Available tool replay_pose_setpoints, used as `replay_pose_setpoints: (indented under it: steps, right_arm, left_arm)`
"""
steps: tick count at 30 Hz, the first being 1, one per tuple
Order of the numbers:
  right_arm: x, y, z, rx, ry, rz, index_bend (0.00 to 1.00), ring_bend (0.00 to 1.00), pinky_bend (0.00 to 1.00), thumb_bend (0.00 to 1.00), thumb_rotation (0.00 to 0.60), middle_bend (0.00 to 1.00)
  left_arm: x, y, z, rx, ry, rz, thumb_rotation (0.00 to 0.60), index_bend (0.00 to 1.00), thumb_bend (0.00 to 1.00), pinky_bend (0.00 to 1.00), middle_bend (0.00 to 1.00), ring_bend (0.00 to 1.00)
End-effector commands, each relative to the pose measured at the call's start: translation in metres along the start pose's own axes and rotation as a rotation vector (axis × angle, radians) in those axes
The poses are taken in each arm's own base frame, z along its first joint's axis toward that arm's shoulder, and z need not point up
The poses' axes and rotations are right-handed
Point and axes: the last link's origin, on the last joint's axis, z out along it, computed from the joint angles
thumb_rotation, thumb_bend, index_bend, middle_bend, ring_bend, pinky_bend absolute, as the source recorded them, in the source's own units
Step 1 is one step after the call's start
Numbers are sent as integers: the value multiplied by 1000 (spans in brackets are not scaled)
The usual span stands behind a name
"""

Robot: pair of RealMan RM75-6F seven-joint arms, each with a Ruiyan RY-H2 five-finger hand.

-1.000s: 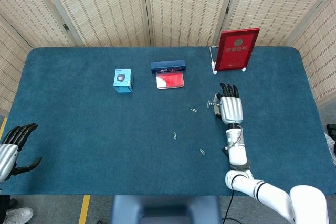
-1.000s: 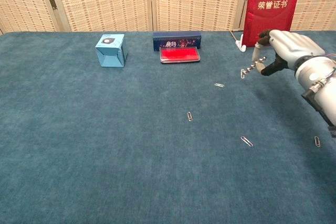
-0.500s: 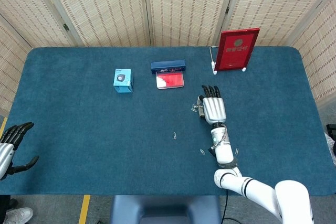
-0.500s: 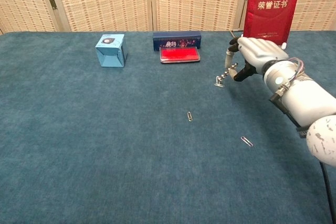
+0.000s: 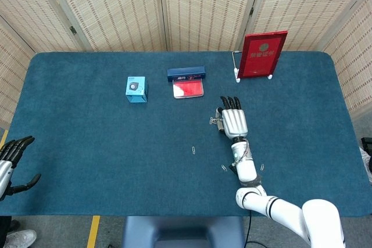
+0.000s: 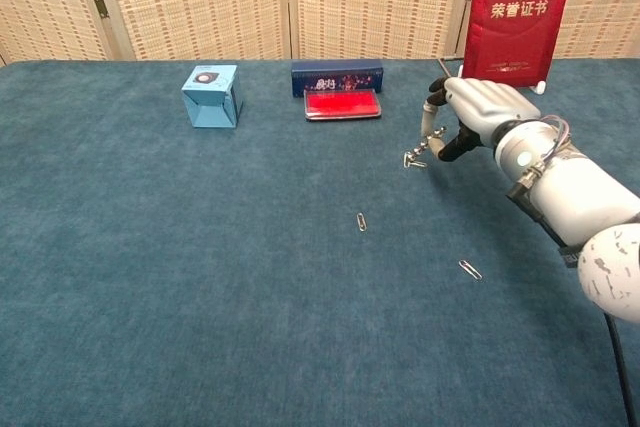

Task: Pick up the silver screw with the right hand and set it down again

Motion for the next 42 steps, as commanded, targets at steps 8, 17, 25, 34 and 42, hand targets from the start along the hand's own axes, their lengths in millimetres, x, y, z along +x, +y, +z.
replay_pose_setpoints:
  steps: [8,17,25,34,42]
  right_arm:
    - [32,15,-9,-16,121,1,753,72,0,499,600,127]
    - [50,64,-52,-111,164,-23,753,72,0,499,600,127]
    - [43,124,-120,-267,190,-57,753,72,0,499,600,127]
    - [38,169,-173,-353,224,-54,753,61,0,499,600,123]
    - [26,181,-176,-376,163,-48,753,54,0,499,600,117]
  left_arm:
    - [0,-1,0,3,-4,6,600,0,358,47,104,94]
    - [-3,-2,1,15,-10,22,600,0,358,48,104,94]
    - [-3,-5,4,34,-16,43,600,0,358,47,104,94]
    - [-16,-3,13,60,-50,103,600,0,358,48,104,97]
    - [-23,-1,14,70,-67,118,600,0,358,50,104,97]
